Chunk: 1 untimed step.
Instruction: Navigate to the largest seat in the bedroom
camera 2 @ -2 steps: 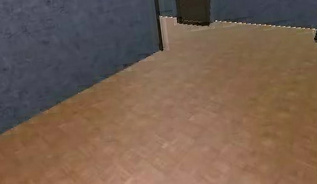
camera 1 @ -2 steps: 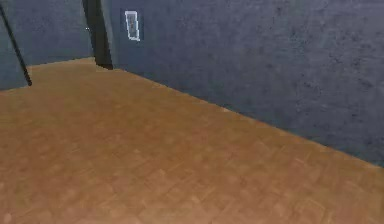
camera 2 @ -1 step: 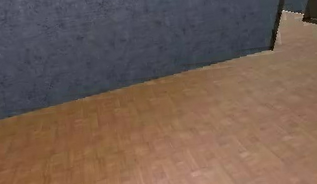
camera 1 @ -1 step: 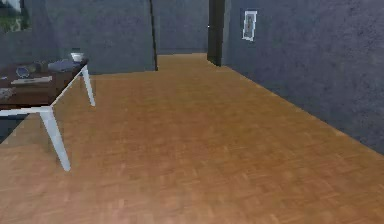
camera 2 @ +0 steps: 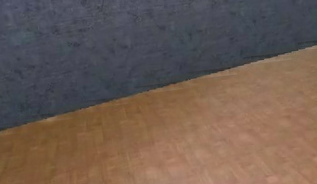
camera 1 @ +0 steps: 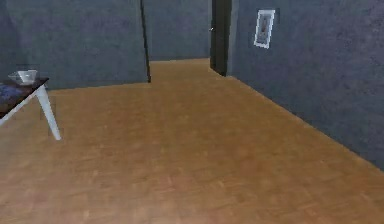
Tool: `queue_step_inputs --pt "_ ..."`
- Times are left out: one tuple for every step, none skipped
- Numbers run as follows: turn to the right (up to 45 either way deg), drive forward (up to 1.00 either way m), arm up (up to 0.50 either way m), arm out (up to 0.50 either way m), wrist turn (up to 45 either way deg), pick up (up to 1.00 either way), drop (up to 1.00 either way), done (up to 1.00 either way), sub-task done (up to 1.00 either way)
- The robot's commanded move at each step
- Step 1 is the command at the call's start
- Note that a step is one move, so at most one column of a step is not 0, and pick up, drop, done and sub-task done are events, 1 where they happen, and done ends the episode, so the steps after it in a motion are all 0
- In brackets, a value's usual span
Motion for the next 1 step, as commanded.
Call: queue_step_inputs --pt "0.0 1.00 0.00 0.00 0.0 0.00 0.00 0.00 0.00"
